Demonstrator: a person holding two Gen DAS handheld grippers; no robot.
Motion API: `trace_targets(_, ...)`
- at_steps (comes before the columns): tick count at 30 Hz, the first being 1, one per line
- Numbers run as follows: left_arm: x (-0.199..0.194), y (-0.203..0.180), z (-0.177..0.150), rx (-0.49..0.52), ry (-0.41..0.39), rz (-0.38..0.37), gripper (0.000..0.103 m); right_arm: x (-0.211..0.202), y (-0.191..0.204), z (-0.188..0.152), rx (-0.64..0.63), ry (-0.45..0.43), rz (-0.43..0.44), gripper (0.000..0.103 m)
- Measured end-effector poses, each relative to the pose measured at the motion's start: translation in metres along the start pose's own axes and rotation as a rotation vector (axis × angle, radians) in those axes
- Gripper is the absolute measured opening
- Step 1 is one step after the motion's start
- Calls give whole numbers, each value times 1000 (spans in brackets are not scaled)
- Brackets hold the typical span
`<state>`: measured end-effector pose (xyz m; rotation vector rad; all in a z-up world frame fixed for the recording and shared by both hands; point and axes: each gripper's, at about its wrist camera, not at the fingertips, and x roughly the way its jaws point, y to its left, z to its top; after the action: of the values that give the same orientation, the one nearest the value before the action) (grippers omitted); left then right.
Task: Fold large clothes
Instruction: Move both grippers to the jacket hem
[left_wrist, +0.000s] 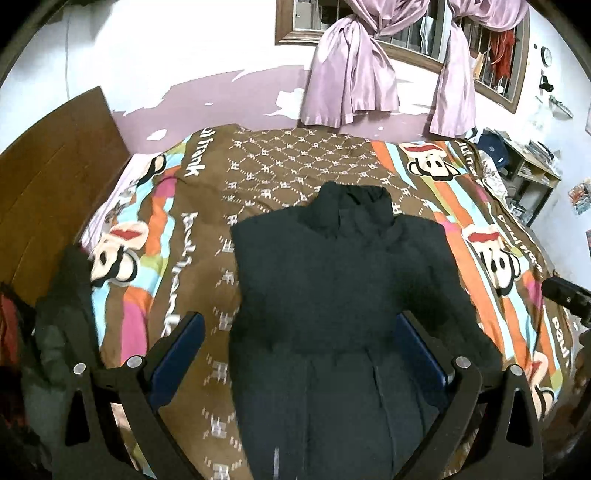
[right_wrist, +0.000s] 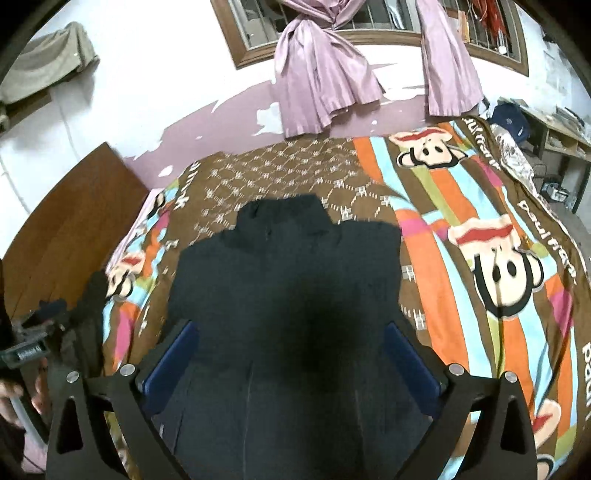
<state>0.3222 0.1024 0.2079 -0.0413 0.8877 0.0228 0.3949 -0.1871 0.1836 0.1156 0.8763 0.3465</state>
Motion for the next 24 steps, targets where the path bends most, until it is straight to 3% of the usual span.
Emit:
trace_targets(7, 120, 1, 50, 22, 4, 28, 100, 113, -20, 68, 43, -99, -45, 102)
trace_targets(11, 181, 14, 56, 39, -16, 29, 99, 159, -35, 71, 54, -209, -82, 102)
trace_targets(18, 233, 44, 54, -59, -78, -122, 99, 218, -62, 60, 86, -251, -35, 100)
trace_targets(21, 246, 49, 67, -94, -118, -148, 99, 236, -68, 58, 85, -230, -16, 91)
trace_targets(24, 256, 43, 83, -108, -136, -137, 99, 251, -73, 57, 87, -208, -13, 91)
